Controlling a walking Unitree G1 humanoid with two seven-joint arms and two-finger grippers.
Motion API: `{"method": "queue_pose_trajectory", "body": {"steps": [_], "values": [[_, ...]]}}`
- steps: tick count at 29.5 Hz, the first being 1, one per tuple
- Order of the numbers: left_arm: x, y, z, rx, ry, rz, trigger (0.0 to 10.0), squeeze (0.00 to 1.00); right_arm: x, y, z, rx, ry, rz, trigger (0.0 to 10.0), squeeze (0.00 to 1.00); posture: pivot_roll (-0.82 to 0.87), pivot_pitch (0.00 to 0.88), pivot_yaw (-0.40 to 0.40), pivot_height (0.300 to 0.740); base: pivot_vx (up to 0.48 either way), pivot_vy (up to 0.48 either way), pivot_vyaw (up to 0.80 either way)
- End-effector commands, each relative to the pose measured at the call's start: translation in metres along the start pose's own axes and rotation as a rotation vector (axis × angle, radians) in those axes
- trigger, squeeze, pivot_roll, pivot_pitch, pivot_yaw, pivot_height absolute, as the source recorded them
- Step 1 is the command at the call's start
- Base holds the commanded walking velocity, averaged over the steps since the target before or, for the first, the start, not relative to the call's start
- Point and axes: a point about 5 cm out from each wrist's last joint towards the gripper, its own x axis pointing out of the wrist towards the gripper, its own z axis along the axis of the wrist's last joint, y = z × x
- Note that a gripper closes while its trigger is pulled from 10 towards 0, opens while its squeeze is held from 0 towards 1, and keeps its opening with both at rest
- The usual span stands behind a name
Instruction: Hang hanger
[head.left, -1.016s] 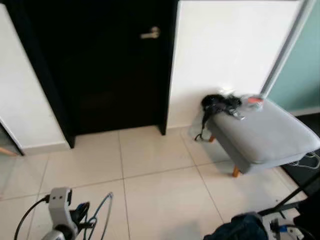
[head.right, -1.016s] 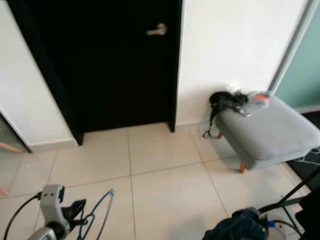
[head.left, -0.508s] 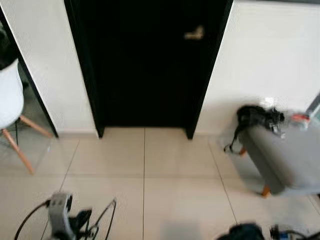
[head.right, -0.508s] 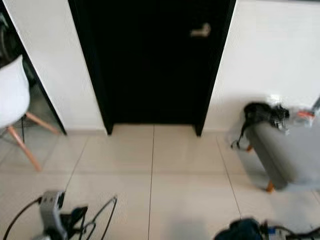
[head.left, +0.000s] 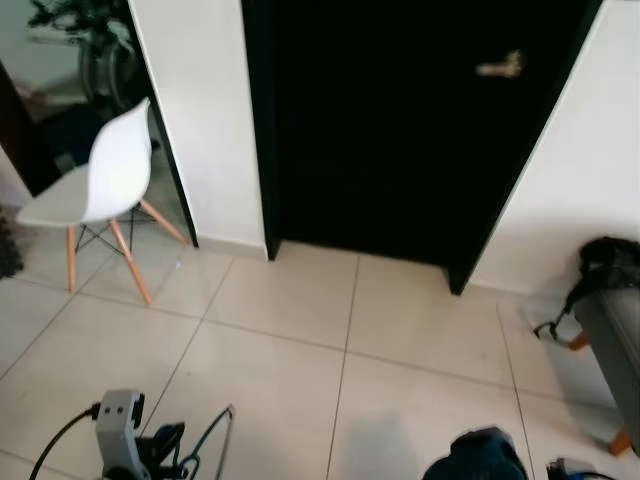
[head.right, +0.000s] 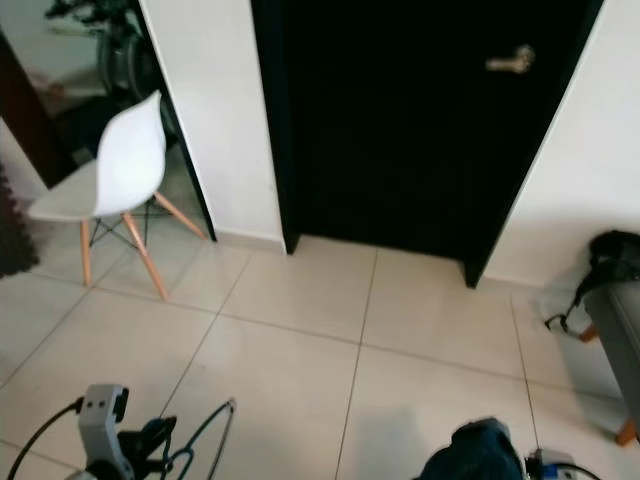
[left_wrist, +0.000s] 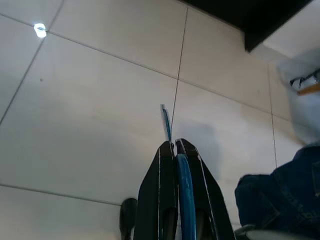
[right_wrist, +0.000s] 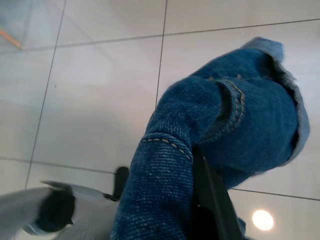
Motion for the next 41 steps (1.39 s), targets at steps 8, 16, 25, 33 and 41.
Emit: {"method": "queue_pose_trajectory", "body": {"steps": [8, 16, 25, 33, 41], "values": [[-0.0027, 0.0018, -0.0065, -0.003, 0.036, 0.01, 10.0, 0.0, 0.0008, 0.001, 0.0049, -0.007, -0.017, 0.007, 10.0, 0.0, 0.01, 0.062, -0.048, 0.74, 0.0, 0.0, 0.76], [-0.0008, 0.0014, -0.0068, -0.001, 0.037, 0.013, 10.0, 0.0, 0.0026, 0.0011, 0.0047, -0.009, -0.009, 0.009, 10.0, 0.0, 0.01, 0.045, -0.052, 0.74, 0.0, 0.0, 0.76], [0.0002, 0.002, -0.0056, 0.0, 0.035, 0.016, 10.0, 0.0, 0.0033, 0.0016, 0.0056, -0.011, -0.01, 0.011, 10.0, 0.0, 0.02, 0.057, -0.052, 0.74, 0.0, 0.0, 0.76], [0.0001, 0.0023, -0.0046, 0.003, 0.031, 0.018, 10.0, 0.0, 0.0036, 0.0017, 0.006, -0.014, -0.009, 0.015, 10.0, 0.0, 0.02, 0.072, -0.054, 0.74, 0.0, 0.0, 0.76], [0.0004, 0.0021, -0.0031, 0.004, 0.028, 0.015, 10.0, 0.0, 0.0037, 0.0016, 0.0068, -0.017, -0.011, 0.017, 10.0, 0.0, 0.02, 0.086, -0.053, 0.74, 0.0, 0.0, 0.76]]}}
